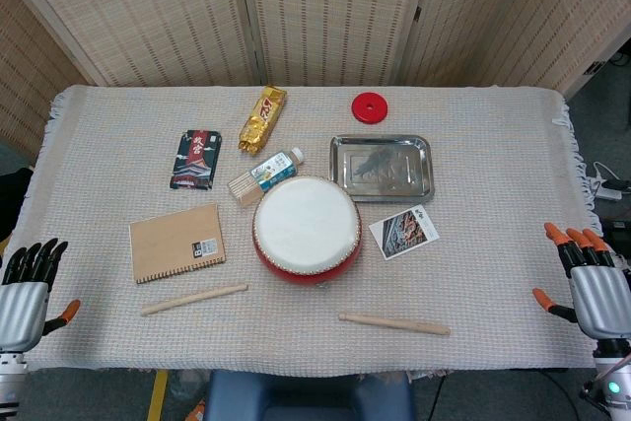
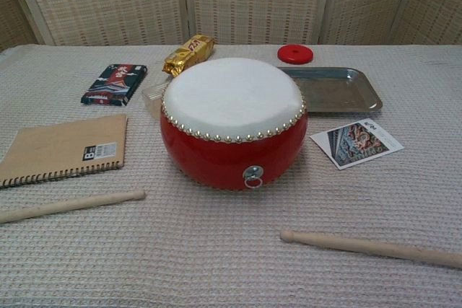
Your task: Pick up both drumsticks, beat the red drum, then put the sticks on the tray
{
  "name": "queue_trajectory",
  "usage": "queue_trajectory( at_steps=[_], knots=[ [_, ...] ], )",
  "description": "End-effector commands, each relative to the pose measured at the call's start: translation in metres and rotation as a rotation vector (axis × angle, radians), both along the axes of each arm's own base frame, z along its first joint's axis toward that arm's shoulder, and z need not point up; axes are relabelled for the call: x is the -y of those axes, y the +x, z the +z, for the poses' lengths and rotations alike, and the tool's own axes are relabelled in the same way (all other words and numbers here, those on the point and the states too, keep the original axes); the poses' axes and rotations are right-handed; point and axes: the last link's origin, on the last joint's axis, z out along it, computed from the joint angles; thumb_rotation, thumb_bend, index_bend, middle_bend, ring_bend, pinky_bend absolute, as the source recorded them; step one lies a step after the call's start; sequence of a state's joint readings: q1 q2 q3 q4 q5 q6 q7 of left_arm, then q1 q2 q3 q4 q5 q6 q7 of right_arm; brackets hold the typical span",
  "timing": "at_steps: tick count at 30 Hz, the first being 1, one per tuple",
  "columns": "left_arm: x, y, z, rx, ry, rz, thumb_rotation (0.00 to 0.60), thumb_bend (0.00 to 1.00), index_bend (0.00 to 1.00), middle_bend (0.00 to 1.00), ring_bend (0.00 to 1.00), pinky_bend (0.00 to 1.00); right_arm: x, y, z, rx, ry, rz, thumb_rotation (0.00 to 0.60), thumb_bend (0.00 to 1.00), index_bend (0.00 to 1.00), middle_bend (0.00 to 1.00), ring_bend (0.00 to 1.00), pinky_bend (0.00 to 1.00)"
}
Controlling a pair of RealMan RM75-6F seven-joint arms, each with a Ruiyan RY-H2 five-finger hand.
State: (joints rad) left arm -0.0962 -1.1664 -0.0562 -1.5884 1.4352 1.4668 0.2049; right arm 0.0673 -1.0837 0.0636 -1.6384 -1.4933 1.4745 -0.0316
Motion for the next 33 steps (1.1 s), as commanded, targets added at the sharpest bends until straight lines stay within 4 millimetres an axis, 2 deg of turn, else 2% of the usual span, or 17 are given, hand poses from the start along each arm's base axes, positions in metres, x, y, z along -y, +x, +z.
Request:
queue_trajectory(
  at_steps=[1, 13, 20, 26, 33],
  knots=[
    [-0.001, 0.0, 0.0, -0.001, 0.004, -0.002, 0.6, 0.27, 0.01, 0.04, 0.0, 0.05, 0.001, 0.0, 0.0, -0.005, 0.002, -0.001, 0.6, 0.12, 0.08, 0.18, 0.03, 0.11],
    [0.0, 0.002, 0.003, 0.001, 0.029, -0.029, 0.6, 0.27, 0.06, 0.11, 0.07, 0.06, -0.001, 0.002, 0.007, -0.009, -0.025, 0.025, 0.6, 0.12, 0.08, 0.18, 0.03, 0.11],
    [-0.012, 0.019, -0.008, 0.048, -0.027, -0.093, 0.6, 0.28, 0.14, 0.19, 0.15, 0.06, -0.001, 0.004, 0.014, -0.023, -0.049, 0.041, 0.6, 0.12, 0.08, 0.18, 0.03, 0.11],
    [-0.034, 0.038, -0.033, 0.131, -0.125, -0.137, 0.6, 0.33, 0.23, 0.23, 0.16, 0.06, 0.004, 0.005, 0.017, -0.033, -0.057, 0.04, 0.6, 0.12, 0.08, 0.18, 0.03, 0.11],
    [-0.053, 0.062, -0.079, 0.212, -0.258, -0.138, 0.6, 0.41, 0.38, 0.23, 0.17, 0.08, 0.01, 0.008, 0.016, -0.029, -0.044, 0.047, 0.6, 0.12, 0.08, 0.18, 0.03, 0.11]
  ],
)
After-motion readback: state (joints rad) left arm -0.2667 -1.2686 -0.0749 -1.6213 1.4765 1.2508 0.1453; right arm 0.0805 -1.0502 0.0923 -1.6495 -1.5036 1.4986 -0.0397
